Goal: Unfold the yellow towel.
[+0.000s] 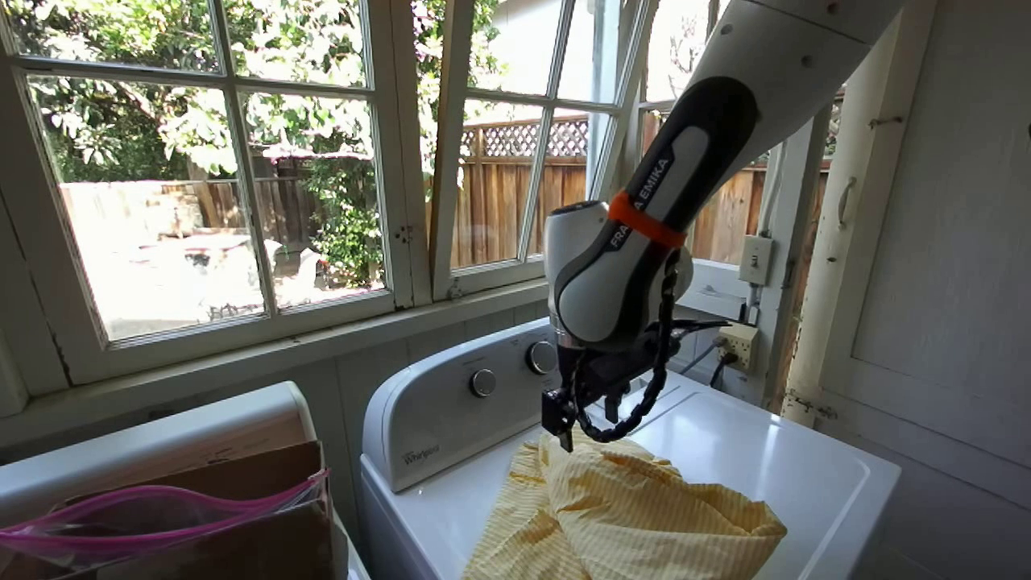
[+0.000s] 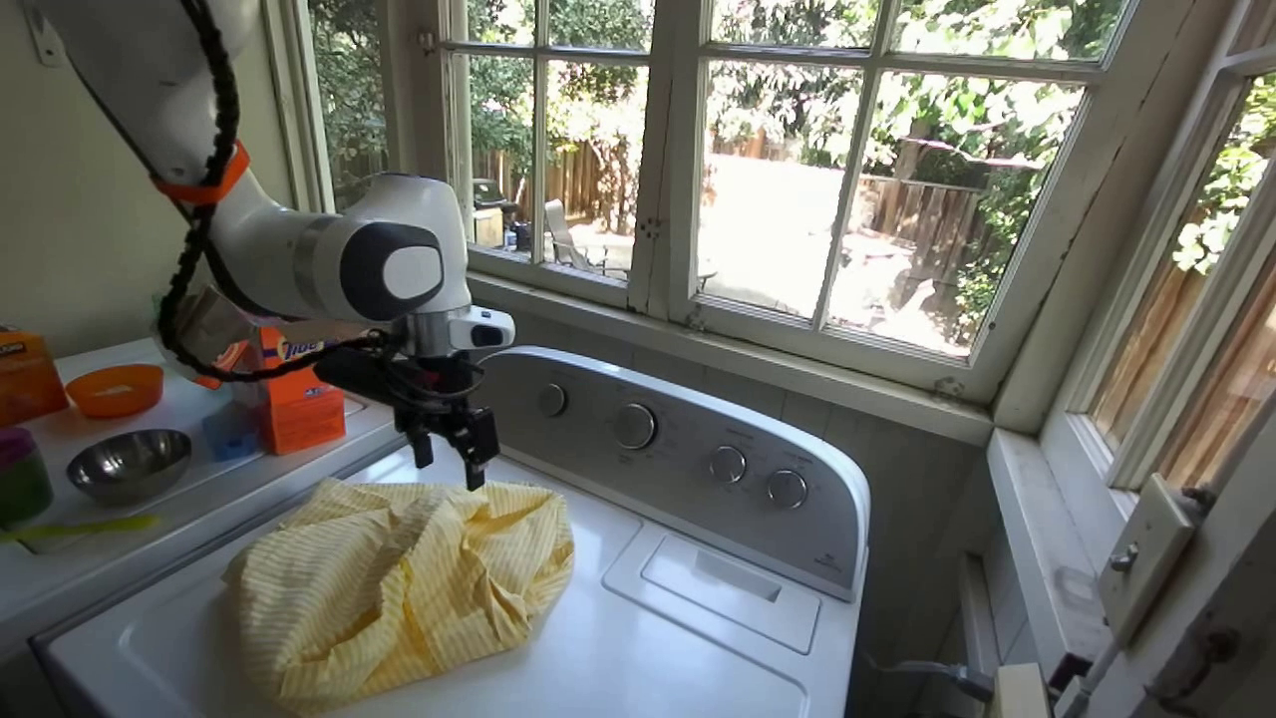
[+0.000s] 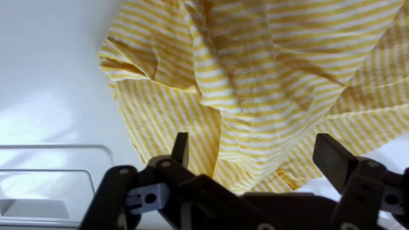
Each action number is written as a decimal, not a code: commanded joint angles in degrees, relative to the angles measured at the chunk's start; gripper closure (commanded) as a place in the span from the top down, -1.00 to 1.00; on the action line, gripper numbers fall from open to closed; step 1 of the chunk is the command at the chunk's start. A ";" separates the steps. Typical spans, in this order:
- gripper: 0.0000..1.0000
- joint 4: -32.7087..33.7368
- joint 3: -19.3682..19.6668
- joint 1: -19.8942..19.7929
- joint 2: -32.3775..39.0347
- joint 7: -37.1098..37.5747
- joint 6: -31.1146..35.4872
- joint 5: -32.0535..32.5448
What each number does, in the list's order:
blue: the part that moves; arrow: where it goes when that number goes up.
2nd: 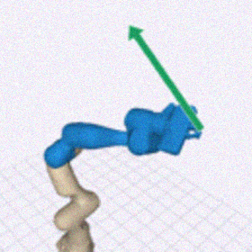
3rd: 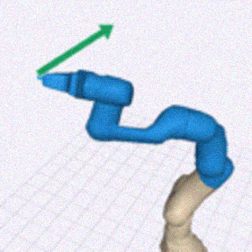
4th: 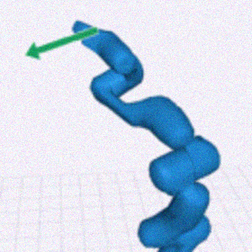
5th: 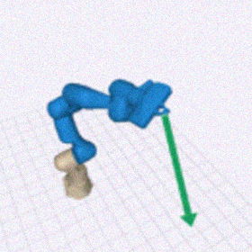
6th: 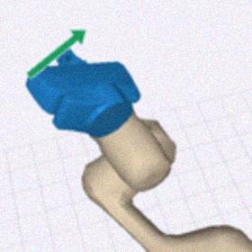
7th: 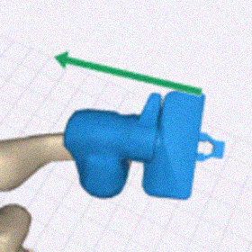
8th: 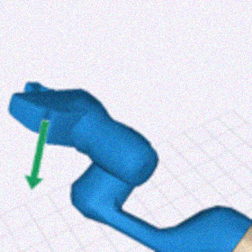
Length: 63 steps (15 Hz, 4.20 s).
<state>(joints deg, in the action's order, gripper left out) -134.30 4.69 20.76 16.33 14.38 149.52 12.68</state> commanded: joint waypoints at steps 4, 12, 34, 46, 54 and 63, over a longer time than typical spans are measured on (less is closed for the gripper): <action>1.00 9.57 -2.73 3.62 8.01 18.76 -16.19 6.09; 0.84 14.50 -0.43 6.21 15.59 30.22 -13.14 21.63; -0.99 10.93 -3.02 -7.61 2.73 3.91 -5.31 6.63; -0.99 13.72 4.55 -10.46 -1.32 26.51 -21.80 48.69; -0.99 14.92 1.37 -15.47 1.81 44.76 -26.65 52.05; -0.46 12.05 -0.09 -19.77 7.08 55.04 -15.49 48.13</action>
<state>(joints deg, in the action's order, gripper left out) -120.76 5.43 2.38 21.87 66.16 129.46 61.32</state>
